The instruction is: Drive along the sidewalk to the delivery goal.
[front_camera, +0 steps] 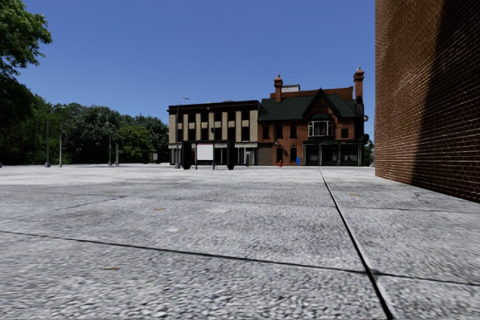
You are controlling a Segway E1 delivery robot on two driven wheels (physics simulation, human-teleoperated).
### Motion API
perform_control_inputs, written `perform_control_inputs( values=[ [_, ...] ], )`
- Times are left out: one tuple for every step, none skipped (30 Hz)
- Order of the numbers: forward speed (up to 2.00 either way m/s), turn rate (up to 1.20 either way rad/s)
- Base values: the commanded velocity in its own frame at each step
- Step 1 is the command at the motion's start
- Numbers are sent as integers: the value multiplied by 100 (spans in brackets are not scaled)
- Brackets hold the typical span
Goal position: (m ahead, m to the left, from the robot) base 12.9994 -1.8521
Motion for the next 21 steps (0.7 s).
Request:
perform_control_inputs(
  values=[
    [200,0],
    [200,0],
    [200,0],
    [200,0],
    [200,0],
    [200,0],
    [200,0],
    [200,0],
    [200,0],
    [200,0],
    [200,0],
    [200,0],
    [200,0],
    [200,0],
    [200,0],
    [200,0],
    [200,0],
    [200,0],
    [200,0],
    [200,0],
    [200,0]
  ],
)
